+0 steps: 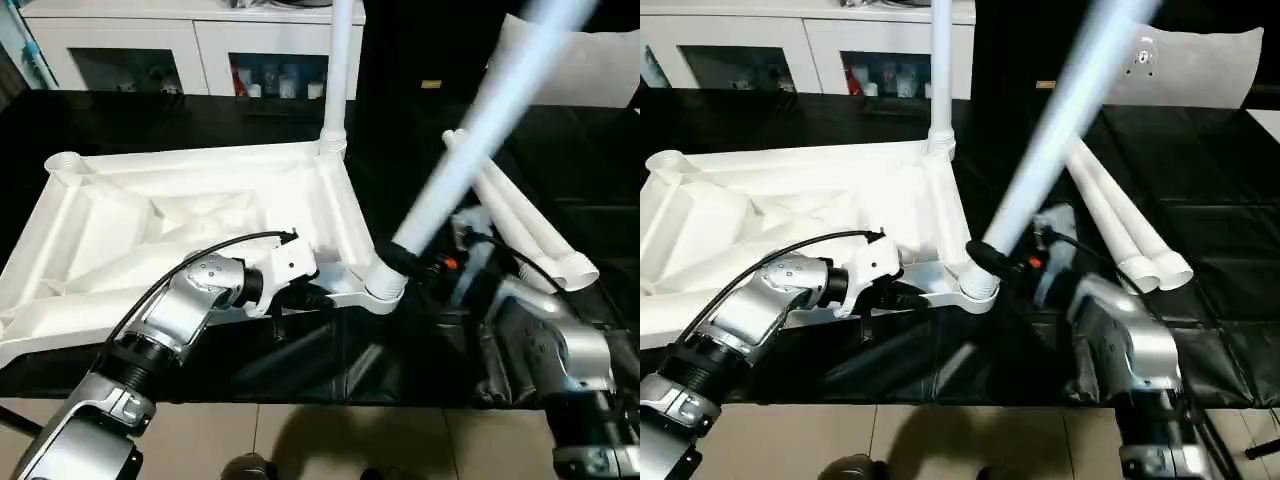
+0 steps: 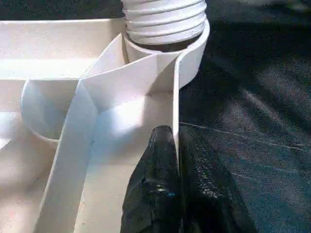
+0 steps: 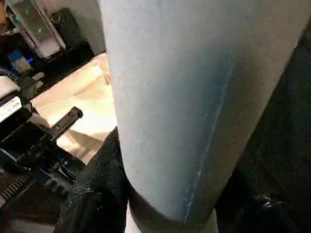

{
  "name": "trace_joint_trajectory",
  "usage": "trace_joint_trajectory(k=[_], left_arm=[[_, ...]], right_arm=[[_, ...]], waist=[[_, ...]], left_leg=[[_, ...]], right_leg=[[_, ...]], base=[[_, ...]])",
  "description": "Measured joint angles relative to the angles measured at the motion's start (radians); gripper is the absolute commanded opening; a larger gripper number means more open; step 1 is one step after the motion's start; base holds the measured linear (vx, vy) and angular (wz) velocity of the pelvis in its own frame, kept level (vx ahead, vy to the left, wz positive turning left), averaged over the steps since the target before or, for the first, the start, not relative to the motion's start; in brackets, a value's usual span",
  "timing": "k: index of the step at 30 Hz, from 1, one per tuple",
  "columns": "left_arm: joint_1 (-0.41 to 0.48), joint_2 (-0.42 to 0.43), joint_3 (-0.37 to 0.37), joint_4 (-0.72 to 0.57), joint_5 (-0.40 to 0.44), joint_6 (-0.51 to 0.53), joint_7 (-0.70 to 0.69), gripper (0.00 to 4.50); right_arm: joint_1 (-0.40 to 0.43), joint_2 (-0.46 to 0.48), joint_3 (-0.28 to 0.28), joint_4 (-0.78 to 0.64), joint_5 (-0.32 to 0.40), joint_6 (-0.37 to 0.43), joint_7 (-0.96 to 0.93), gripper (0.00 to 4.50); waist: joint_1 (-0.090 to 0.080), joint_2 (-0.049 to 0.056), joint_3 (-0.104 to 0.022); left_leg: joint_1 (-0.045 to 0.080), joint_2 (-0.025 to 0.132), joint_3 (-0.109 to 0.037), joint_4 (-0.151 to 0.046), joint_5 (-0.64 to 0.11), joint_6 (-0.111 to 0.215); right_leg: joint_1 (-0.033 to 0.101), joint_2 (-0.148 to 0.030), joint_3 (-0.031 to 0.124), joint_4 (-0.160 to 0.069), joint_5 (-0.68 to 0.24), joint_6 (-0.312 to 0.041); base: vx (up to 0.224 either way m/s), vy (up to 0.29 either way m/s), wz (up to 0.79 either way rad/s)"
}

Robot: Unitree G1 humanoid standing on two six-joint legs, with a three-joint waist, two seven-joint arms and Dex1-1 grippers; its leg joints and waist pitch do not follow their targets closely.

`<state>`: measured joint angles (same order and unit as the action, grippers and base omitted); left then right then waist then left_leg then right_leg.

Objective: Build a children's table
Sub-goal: Insert table leg to table base, then rotate leg to tighten

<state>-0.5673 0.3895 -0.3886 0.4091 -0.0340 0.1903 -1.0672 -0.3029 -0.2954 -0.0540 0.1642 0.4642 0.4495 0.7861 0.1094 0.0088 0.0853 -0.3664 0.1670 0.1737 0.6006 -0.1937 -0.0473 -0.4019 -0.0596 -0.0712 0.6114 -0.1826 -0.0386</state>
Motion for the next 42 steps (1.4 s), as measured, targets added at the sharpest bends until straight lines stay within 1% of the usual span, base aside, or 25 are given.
trace_joint_trajectory(k=[1, 4, 6, 7, 9, 11, 13, 17, 21, 24, 26, 28, 31, 34, 36, 38, 40, 42], left_arm=[[0.000, -0.002, 0.000, -0.001, 0.000, 0.004, 0.000, 0.00], [0.000, -0.002, 0.000, -0.002, -0.002, 0.008, -0.001, 0.00], [0.000, -0.004, 0.000, -0.002, -0.001, 0.011, -0.001, 0.00], [0.000, -0.003, 0.000, -0.001, -0.001, 0.012, -0.001, 0.00], [0.000, -0.003, 0.000, -0.001, 0.002, 0.011, 0.000, 0.00], [0.000, -0.003, 0.000, 0.001, 0.009, 0.008, 0.001, 0.00], [-0.001, 0.001, -0.002, 0.003, 0.015, 0.000, 0.001, 0.00], [-0.002, 0.016, -0.010, 0.004, 0.032, -0.031, -0.003, 0.00], [-0.026, 0.023, -0.024, 0.032, 0.047, -0.058, -0.025, 0.00], [-0.044, 0.021, -0.030, 0.074, 0.051, -0.092, -0.040, 0.00], [-0.081, 0.014, -0.042, 0.137, 0.059, -0.126, -0.054, 0.00], [-0.122, 0.007, -0.052, 0.192, 0.071, -0.147, -0.066, 0.00], [-0.147, 0.006, -0.055, 0.223, 0.082, -0.163, -0.078, 0.00], [-0.147, 0.014, -0.052, 0.222, 0.078, -0.168, -0.091, 0.00], [-0.141, 0.023, -0.049, 0.204, 0.073, -0.153, -0.092, 0.00], [-0.123, 0.034, -0.040, 0.171, 0.065, -0.121, -0.093, 0.00], [-0.104, 0.040, -0.025, 0.147, 0.059, -0.094, -0.092, 0.00], [-0.052, 0.057, -0.001, 0.061, 0.057, -0.034, -0.071, 0.00]], right_arm=[[0.022, 0.003, 0.002, -0.011, -0.001, -0.024, 0.006, 1.88], [0.045, 0.002, 0.003, -0.024, -0.008, -0.055, 0.008, 1.88], [0.051, -0.003, 0.017, -0.026, -0.033, -0.090, 0.008, 1.88], [0.048, -0.022, 0.047, -0.030, -0.063, -0.129, 0.008, 1.88], [0.033, -0.058, 0.095, -0.038, -0.115, -0.170, 0.012, 1.88], [0.018, -0.085, 0.136, -0.041, -0.162, -0.197, 0.021, 1.88], [0.000, -0.096, 0.162, -0.037, -0.193, -0.210, 0.028, 1.88], [-0.034, -0.101, 0.192, -0.003, -0.214, -0.213, 0.053, 1.88], [-0.078, -0.116, 0.221, 0.037, -0.224, -0.214, 0.101, 1.88], [-0.102, -0.118, 0.224, 0.075, -0.224, -0.214, 0.136, 1.88], [-0.122, -0.116, 0.224, 0.106, -0.224, -0.212, 0.150, 1.88], [-0.140, -0.116, 0.224, 0.125, -0.224, -0.199, 0.162, 1.88], [-0.148, -0.116, 0.227, 0.127, -0.224, -0.188, 0.172, 1.88], [-0.161, -0.114, 0.227, 0.129, -0.223, -0.168, 0.183, 1.88], [-0.168, -0.106, 0.227, 0.131, -0.223, -0.163, 0.182, 1.88], [-0.172, -0.096, 0.228, 0.131, -0.223, -0.155, 0.182, 1.88], [-0.174, -0.087, 0.230, 0.131, -0.224, -0.150, 0.176, 1.88], [-0.178, -0.068, 0.238, 0.123, -0.231, -0.137, 0.148, 1.88]], waist=[[0.002, 0.001, 0.000], [0.001, 0.002, -0.001], [0.001, 0.002, -0.001], [0.000, 0.003, -0.001], [-0.001, 0.002, -0.002], [-0.004, 0.001, -0.002], [-0.010, 0.000, -0.002], [-0.020, -0.001, -0.002], [-0.022, -0.004, -0.002], [-0.022, -0.004, -0.002], [-0.020, -0.005, -0.001], [-0.020, -0.006, 0.000], [-0.022, -0.006, 0.000], [-0.023, -0.006, 0.000], [-0.025, -0.006, 0.000], [-0.028, -0.006, 0.000], [-0.029, -0.010, 0.000], [-0.040, -0.011, 0.000]], left_leg=[[0.000, 0.000, 0.000, -0.001, 0.000, 0.000], [0.000, 0.000, 0.000, -0.001, 0.000, 0.000], [0.000, 0.000, 0.000, -0.001, 0.000, 0.000], [0.000, 0.000, 0.000, -0.001, 0.000, 0.000], [0.001, 0.000, 0.000, -0.001, 0.000, 0.000], [0.002, 0.000, 0.000, -0.001, 0.000, 0.000], [0.003, 0.000, 0.000, -0.001, 0.000, 0.000], [0.004, 0.000, 0.000, -0.001, 0.000, 0.000], [0.005, 0.000, 0.000, -0.001, 0.000, 0.000], [0.011, 0.000, 0.000, -0.004, 0.000, 0.000], [0.016, 0.000, 0.000, -0.005, 0.000, 0.000], [0.016, 0.000, 0.000, -0.007, 0.000, 0.000], [0.016, 0.000, 0.000, -0.013, 0.000, 0.000], [0.016, -0.001, 0.001, -0.013, 0.000, 0.000], [0.016, -0.001, 0.001, -0.014, -0.001, 0.001], [0.016, -0.001, 0.001, -0.017, -0.001, 0.000], [0.016, 0.000, 0.002, -0.022, 0.000, -0.001], [0.018, 0.000, 0.003, -0.025, 0.001, -0.003]], right_leg=[[0.000, 0.000, 0.000, 0.000, 0.000, 0.001], [0.000, 0.000, 0.000, -0.001, 0.000, 0.001], [0.000, 0.000, 0.000, -0.001, -0.001, 0.001], [0.000, 0.000, 0.000, -0.001, -0.002, 0.003], [0.001, 0.000, 0.000, -0.001, -0.003, 0.005], [0.002, 0.000, 0.000, -0.001, -0.003, 0.006], [0.003, 0.000, 0.000, -0.002, -0.004, 0.006], [0.004, 0.000, 0.000, -0.002, -0.004, 0.006], [0.005, 0.000, 0.001, -0.002, -0.004, 0.006], [0.010, 0.000, 0.000, -0.003, -0.004, 0.007], [0.013, 0.000, 0.000, -0.004, -0.004, 0.007], [0.015, 0.000, 0.000, -0.006, -0.004, 0.007], [0.016, 0.000, -0.001, -0.016, -0.004, 0.007], [0.018, 0.000, 0.000, -0.018, -0.004, 0.006], [0.017, 0.000, 0.000, -0.018, -0.002, 0.003], [0.017, 0.000, -0.001, -0.018, 0.000, 0.000], [0.017, 0.001, -0.001, -0.017, -0.002, 0.002], [0.017, 0.001, -0.001, -0.018, -0.005, 0.006]], base=[[0.000, 0.000, 0.00], [0.000, 0.000, 0.00], [0.000, 0.000, 0.00], [0.000, 0.000, 0.00], [0.000, 0.000, 0.00], [0.000, 0.000, 0.00], [0.000, 0.000, 0.00], [0.000, 0.000, 0.00], [0.000, 0.000, 0.00], [0.000, 0.000, 0.00], [0.000, 0.000, 0.00], [0.000, 0.000, 0.00], [0.000, 0.000, 0.00], [0.000, 0.000, 0.00], [0.000, 0.000, 0.00], [0.000, 0.000, 0.00], [0.000, 0.000, 0.00], [0.000, 0.000, 0.00]])
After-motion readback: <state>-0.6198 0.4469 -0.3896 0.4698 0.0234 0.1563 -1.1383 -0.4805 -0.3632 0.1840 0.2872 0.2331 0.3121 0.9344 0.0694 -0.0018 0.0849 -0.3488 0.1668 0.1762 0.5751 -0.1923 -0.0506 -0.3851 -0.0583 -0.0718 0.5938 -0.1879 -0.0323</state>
